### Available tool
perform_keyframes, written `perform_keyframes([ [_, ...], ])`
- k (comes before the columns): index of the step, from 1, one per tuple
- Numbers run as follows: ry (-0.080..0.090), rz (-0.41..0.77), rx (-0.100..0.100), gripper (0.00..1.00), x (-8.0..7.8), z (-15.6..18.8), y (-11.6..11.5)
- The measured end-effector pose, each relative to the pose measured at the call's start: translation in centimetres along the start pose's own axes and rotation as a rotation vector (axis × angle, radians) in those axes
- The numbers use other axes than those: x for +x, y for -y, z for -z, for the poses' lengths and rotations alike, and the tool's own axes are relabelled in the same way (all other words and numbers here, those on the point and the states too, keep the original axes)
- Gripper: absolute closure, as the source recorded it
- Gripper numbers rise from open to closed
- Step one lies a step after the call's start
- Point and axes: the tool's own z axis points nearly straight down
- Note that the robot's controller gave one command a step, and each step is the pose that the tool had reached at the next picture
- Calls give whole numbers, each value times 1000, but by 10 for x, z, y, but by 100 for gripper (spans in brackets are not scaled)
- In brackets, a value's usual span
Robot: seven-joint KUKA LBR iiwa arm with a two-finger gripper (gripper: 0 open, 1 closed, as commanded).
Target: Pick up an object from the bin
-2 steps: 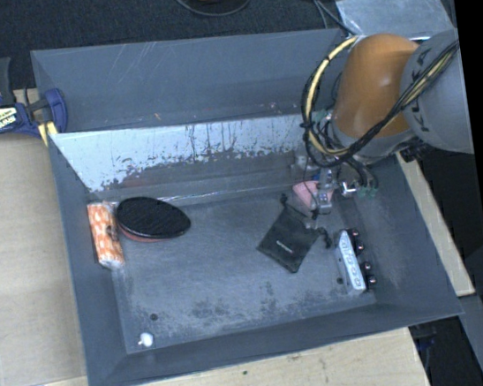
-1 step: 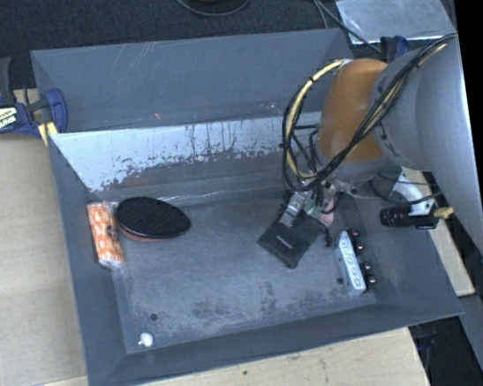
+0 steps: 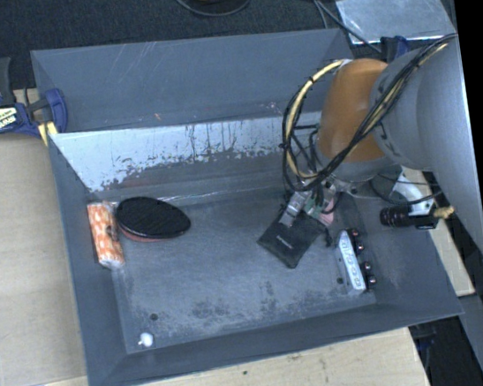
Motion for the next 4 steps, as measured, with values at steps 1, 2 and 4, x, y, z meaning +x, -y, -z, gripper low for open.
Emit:
perform_keyframes([
  [1, 2, 4, -1, 100, 0, 0, 0],
  [2, 4, 8, -2, 100, -3, 6, 1],
  [4, 3, 68, -1, 0, 7, -1, -22],
])
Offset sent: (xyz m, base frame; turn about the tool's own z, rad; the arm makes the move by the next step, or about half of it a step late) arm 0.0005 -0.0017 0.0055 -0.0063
